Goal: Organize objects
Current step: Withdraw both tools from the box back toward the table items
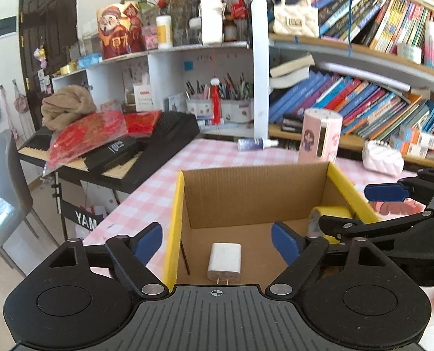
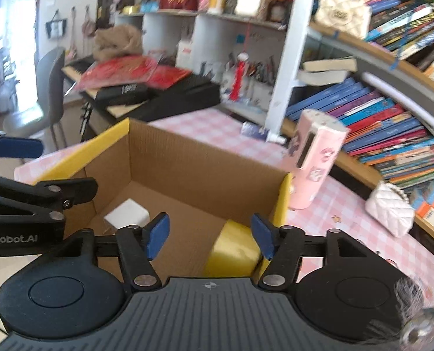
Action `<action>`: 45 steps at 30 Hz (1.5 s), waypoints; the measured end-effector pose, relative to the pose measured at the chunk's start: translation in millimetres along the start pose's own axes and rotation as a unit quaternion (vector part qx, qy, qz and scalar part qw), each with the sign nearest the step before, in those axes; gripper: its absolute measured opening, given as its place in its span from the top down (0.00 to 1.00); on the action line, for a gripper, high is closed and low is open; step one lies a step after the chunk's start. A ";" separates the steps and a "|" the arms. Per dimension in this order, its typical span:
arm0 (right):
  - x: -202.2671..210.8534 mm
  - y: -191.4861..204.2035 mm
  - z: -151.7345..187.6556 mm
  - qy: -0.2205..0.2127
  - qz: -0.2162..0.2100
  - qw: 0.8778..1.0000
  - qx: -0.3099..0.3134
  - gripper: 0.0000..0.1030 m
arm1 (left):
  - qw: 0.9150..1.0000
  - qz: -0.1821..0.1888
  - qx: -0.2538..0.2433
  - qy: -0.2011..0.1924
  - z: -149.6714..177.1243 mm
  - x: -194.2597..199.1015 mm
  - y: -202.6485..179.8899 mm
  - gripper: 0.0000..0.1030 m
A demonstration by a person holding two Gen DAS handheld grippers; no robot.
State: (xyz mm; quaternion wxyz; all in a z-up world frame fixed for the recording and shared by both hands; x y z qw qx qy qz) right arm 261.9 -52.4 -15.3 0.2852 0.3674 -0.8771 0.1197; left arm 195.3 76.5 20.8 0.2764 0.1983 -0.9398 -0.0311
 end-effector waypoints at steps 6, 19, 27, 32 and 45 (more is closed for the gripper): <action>32.7 6.9 1.1 -0.038 0.035 0.998 -0.027 0.35 | 1.000 0.009 0.004 -0.010 7.6 20.7 8.4 0.16; 88.9 34.5 42.8 -0.069 0.108 0.989 -0.070 0.23 | 1.000 0.022 0.002 -0.005 44.0 52.8 22.1 0.14; 107.5 62.1 77.9 -0.039 0.124 0.987 -0.089 0.23 | 0.999 0.031 -0.008 0.010 75.2 79.8 31.8 0.14; 122.5 82.5 103.2 -0.024 0.134 0.985 -0.103 0.19 | 0.999 0.035 -0.019 0.019 95.8 98.1 35.7 0.10; 157.4 115.2 147.1 -0.003 0.161 0.977 -0.139 0.12 | 0.997 0.053 -0.046 0.035 128.7 131.5 37.6 0.09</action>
Point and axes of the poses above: each gripper's, at about its wrist camera, not at the fingertips, and x roughly against the way its jaws point, y to its left, z to its underside, the point moved 4 cm from there along -x, roughly the way its jaws point, and after that the axes turned 13 degrees about -z, right-handed, at the moved point
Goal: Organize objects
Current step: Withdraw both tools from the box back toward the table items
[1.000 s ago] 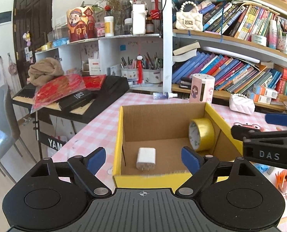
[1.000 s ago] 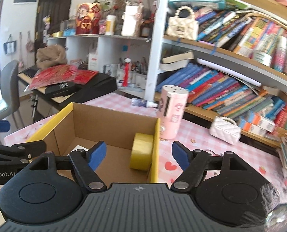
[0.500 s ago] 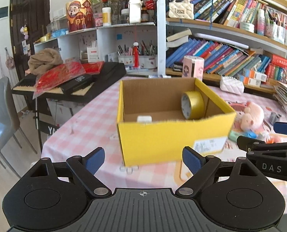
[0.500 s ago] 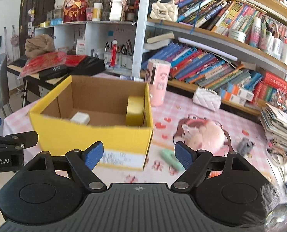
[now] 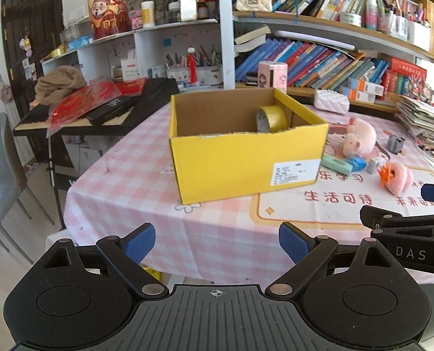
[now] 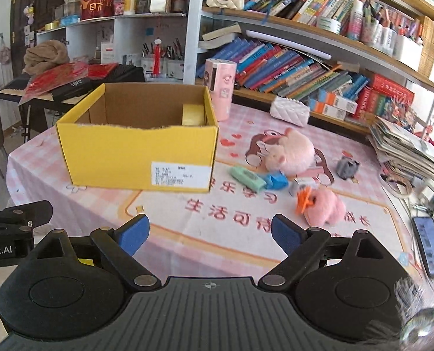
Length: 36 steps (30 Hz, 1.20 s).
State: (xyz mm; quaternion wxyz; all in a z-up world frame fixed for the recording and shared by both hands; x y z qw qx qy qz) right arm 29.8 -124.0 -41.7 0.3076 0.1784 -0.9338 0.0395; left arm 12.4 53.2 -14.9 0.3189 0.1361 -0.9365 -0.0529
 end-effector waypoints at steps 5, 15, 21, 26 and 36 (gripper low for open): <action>9.6 -3.9 9.5 0.004 0.010 1.000 -0.014 0.12 | 1.000 0.018 -0.006 -0.001 7.0 5.2 -3.5 0.09; 18.7 -14.7 17.8 0.007 0.032 0.999 -0.028 0.12 | 0.999 0.036 -0.019 -0.013 4.8 7.4 -17.5 0.09; 22.9 -28.8 23.1 0.013 0.048 0.998 -0.039 0.11 | 0.998 0.055 -0.034 -0.013 3.6 7.1 -35.0 0.09; 27.6 -46.8 28.1 0.018 0.065 0.996 -0.050 0.11 | 0.996 0.076 -0.049 -0.011 1.3 6.1 -57.5 0.09; 31.6 -86.5 29.8 0.020 0.096 0.992 -0.074 0.08 | 0.992 0.101 -0.070 -0.022 -10.7 4.7 -96.4 0.09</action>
Point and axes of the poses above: each gripper's, at about its wrist camera, not at the fingertips, and x roughly against the way its jaws point, y to its left, z to its underside, the point moved 4 cm from there along -x, roughly the way its jaws point, and after that the axes turned 13 degrees about -z, right-handed, at the moved point
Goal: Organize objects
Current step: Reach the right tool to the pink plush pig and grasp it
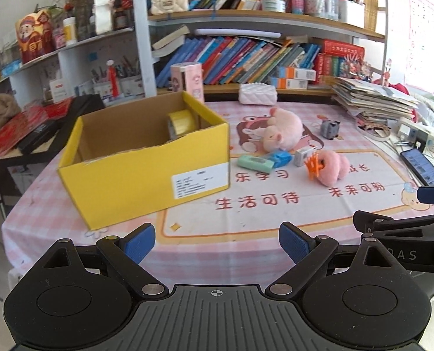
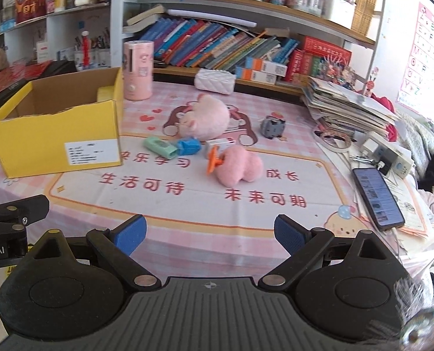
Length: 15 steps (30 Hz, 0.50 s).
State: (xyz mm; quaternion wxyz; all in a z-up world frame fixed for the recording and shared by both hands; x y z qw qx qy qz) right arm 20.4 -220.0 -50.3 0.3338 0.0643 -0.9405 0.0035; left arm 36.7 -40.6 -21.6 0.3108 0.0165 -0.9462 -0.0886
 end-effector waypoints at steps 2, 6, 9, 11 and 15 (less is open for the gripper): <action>-0.9 -6.8 -0.1 0.002 0.004 1.000 -0.003 0.07 | 1.000 0.006 -0.003 0.001 -1.8 -2.4 -5.7 0.09; -3.3 -17.7 -1.2 0.006 0.011 1.000 -0.008 0.06 | 1.000 0.015 -0.009 -0.002 -5.3 -4.2 -15.5 0.09; -4.6 -23.1 -1.6 0.008 0.014 1.000 -0.010 0.06 | 1.000 0.018 -0.011 0.000 -7.1 -6.4 -20.2 0.09; -5.8 -24.9 -2.3 0.009 0.014 1.000 -0.009 0.06 | 1.000 0.018 -0.011 0.002 -8.0 -8.0 -22.3 0.09; -7.4 -26.1 -3.4 0.010 0.014 1.000 -0.006 0.06 | 1.000 0.018 -0.009 0.006 -8.4 -9.9 -24.5 0.09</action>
Point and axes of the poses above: each gripper's, at about its wrist camera, not at the fingertips, and x roughly against the way its jaws point, y to its left, z to its underside, the point moved 4 cm from there along -x, roughly the way its jaws point, and after that the axes turned 13 degrees about -z, right-handed, at the moved point
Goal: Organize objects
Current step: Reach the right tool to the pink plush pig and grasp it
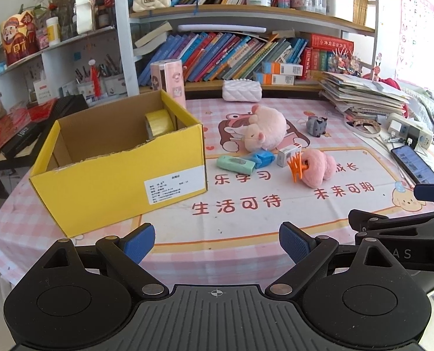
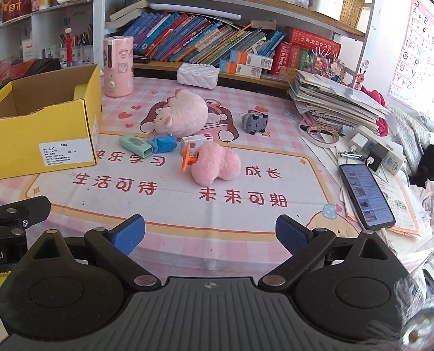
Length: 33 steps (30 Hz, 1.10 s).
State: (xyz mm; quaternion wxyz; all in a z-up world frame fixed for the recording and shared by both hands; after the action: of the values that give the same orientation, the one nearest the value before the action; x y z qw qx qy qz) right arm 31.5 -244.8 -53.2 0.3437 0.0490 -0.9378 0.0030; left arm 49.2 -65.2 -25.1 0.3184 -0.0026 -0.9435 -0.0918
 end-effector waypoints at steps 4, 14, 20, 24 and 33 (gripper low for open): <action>-2.2 -2.2 -1.2 0.002 0.000 1.000 0.002 0.06 | 1.000 0.002 0.000 0.002 -1.5 -2.1 -2.0 0.09; -17.5 -11.5 -1.4 0.021 -0.004 1.000 0.003 0.06 | 1.000 0.010 0.002 0.015 -4.9 -16.2 -12.8 0.09; -32.2 -22.4 -10.2 0.029 -0.014 0.999 0.003 0.07 | 1.000 0.012 -0.002 0.018 -13.0 -31.2 -25.6 0.09; -46.4 -33.5 -18.6 0.037 -0.018 0.999 0.001 0.08 | 1.000 0.013 -0.006 0.026 -21.4 -44.4 -36.5 0.09; -76.5 -59.2 -37.4 0.048 -0.036 0.998 0.009 0.09 | 0.999 -0.005 -0.006 0.041 -37.9 -71.4 -56.0 0.10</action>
State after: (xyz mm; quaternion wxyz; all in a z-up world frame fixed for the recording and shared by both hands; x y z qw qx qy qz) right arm 119.2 -295.3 -75.7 0.3881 0.0853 -0.9177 0.0016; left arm 125.3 -123.0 -48.0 0.3563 0.0045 -0.9291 -0.0991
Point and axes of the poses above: each gripper's, at about its wrist camera, not at the fingertips, and x roughly against the way its jaws point, y to its left, z to its underside, the point moved 4 cm from there along -x, roughly the way its jaws point, and after that the axes turned 13 degrees about -z, right-handed, at the moved point
